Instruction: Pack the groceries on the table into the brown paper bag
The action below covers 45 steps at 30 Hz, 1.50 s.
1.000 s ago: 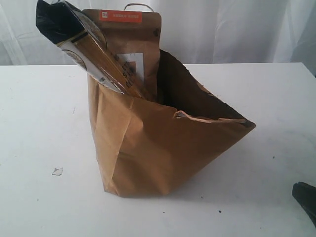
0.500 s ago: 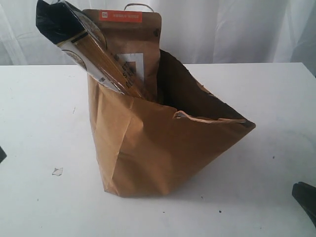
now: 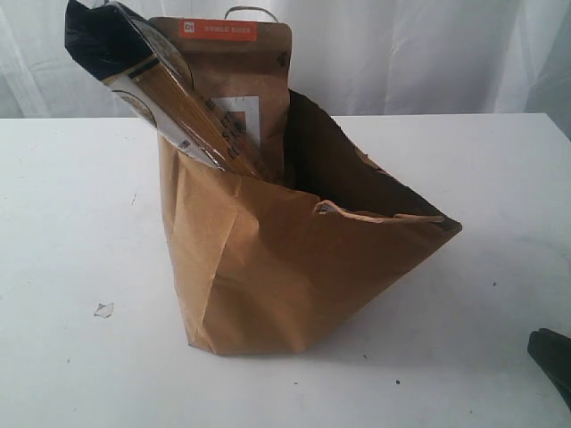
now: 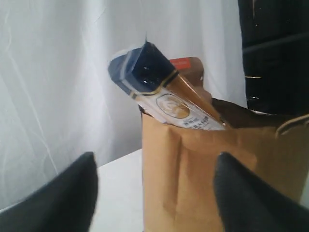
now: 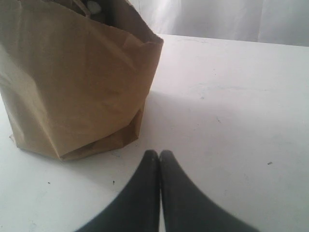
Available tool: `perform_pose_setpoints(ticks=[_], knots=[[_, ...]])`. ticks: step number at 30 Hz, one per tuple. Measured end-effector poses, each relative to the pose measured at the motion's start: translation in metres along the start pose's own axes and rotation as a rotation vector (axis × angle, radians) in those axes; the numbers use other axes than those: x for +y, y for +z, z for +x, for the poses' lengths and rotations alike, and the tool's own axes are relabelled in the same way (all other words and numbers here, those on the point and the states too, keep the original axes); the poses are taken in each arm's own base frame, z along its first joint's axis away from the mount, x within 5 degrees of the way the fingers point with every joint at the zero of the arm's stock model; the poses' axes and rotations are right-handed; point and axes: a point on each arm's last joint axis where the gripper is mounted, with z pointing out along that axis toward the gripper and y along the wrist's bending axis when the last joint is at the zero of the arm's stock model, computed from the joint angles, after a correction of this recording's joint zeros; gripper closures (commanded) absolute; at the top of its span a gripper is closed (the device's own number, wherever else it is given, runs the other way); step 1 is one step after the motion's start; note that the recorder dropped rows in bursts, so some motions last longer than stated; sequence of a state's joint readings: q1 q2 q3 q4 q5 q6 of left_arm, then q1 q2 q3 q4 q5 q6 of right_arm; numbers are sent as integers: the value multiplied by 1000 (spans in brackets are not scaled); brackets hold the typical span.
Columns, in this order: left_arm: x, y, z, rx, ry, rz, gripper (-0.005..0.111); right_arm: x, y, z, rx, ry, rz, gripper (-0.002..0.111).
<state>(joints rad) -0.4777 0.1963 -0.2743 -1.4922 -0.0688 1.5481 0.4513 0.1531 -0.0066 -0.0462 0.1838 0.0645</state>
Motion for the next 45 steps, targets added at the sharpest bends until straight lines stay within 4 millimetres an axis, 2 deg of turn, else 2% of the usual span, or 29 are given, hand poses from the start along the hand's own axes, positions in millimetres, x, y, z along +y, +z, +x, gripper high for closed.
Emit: perform_pose_setpoints(ticks=[2,5,8,11,13,17,19,24,31,45], knots=[[-5,-1,3,3,32,45,78,0,0,0,0,0,0,108],[-13,-4,5,11,133,138,89,0,0,0,0,0,0,108],[-19,-6,9,46,203,209,88,0,0,0,0,0,0,108],[-21,-7,16,125,155,230,85,0,0,0,0,0,0,108],[-20,-7,25,200,50,211,85,0,0,0,0,0,0,108],[-17,-9,51,340,-101,140,85,0,0,0,0,2,0,108],[-14,-9,65,381,-123,84,85,0,0,0,0,2,0,108],[-6,-11,96,358,-135,-56,85,0,0,0,0,2,0,108],[-5,-11,98,340,-138,-73,85,0,0,0,0,2,0,108],[-6,-14,106,439,-108,-63,85,0,0,0,0,2,0,108]])
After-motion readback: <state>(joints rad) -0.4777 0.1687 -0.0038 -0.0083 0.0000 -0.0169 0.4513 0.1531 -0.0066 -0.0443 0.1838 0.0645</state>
